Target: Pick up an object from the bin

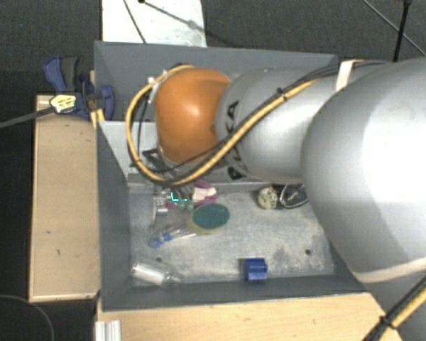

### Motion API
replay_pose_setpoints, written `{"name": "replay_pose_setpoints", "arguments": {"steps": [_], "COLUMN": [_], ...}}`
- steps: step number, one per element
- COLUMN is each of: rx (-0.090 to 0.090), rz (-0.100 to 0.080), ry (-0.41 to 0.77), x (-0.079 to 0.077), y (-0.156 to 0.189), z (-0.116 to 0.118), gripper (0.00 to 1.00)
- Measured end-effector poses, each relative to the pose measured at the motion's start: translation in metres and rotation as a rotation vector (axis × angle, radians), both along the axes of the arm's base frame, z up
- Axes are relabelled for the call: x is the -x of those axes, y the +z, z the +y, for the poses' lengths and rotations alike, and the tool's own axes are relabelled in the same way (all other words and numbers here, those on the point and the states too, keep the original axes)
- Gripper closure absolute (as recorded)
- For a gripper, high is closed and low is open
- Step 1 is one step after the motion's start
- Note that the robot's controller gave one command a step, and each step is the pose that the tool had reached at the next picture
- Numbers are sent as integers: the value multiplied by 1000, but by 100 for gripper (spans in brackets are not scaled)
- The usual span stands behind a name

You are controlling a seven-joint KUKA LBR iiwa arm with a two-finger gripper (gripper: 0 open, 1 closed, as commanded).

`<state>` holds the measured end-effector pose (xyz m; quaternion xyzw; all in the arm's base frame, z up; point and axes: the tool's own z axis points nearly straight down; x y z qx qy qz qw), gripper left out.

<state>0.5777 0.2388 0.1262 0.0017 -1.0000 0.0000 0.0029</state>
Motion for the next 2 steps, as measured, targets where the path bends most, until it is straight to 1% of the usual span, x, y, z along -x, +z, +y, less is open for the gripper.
{"name": "replay_pose_setpoints", "arguments": {"steps": [1, 2], "rx": [3, -1], "rz": [-1, -5], "ry": [58, 73], "x": [42, 67], "y": [-55, -56], "z": [-73, -63], "gripper": [0, 0]}}
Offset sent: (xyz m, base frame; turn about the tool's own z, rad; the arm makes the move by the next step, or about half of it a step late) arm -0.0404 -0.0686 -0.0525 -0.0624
